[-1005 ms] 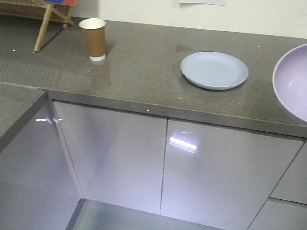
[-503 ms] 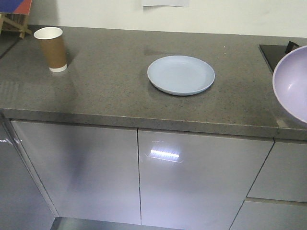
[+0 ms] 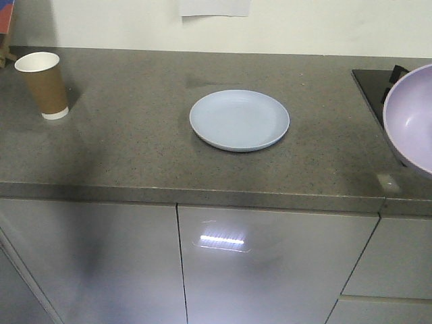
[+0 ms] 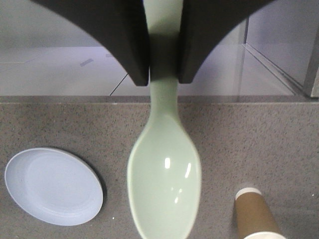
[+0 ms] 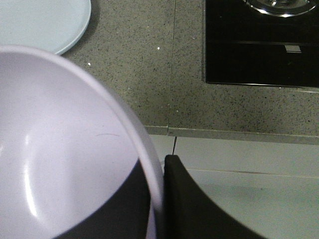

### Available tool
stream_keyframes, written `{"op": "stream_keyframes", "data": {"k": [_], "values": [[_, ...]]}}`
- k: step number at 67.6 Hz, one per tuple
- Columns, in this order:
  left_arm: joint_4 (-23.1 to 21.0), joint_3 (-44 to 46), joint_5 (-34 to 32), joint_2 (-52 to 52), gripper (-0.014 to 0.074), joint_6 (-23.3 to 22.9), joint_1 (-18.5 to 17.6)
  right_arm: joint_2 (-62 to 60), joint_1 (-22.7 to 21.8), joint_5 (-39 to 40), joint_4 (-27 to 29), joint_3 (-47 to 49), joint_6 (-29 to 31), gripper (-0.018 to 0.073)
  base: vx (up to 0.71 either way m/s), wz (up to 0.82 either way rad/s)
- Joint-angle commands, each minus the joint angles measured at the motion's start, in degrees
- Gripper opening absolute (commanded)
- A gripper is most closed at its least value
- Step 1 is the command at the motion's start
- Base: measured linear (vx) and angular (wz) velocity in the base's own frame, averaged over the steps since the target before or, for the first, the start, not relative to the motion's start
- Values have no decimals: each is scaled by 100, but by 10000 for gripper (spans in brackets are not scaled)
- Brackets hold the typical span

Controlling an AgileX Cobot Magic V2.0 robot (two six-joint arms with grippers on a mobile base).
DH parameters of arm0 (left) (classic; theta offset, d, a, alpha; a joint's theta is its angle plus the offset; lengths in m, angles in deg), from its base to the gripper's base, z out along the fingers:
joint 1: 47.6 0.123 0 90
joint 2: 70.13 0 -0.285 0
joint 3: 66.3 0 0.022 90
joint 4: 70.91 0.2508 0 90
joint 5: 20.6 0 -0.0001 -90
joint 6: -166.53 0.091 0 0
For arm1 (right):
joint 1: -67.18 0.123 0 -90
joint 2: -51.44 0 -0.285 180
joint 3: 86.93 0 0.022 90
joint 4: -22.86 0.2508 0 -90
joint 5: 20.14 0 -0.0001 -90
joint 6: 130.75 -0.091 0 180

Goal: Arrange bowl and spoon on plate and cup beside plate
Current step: 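Drive the base, carrying spoon and bowl, to the pale blue plate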

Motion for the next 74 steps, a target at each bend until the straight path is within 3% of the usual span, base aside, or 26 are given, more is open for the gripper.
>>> {"op": "stream_keyframes", "data": {"k": [1, 74], "values": [[0, 122, -165, 87, -6, 4, -26, -93, -37, 293, 24, 155, 49, -6, 14, -8], [0, 122, -165, 87, -6, 4, -26, -93, -37, 293, 24, 155, 49, -6, 16, -4]]}}
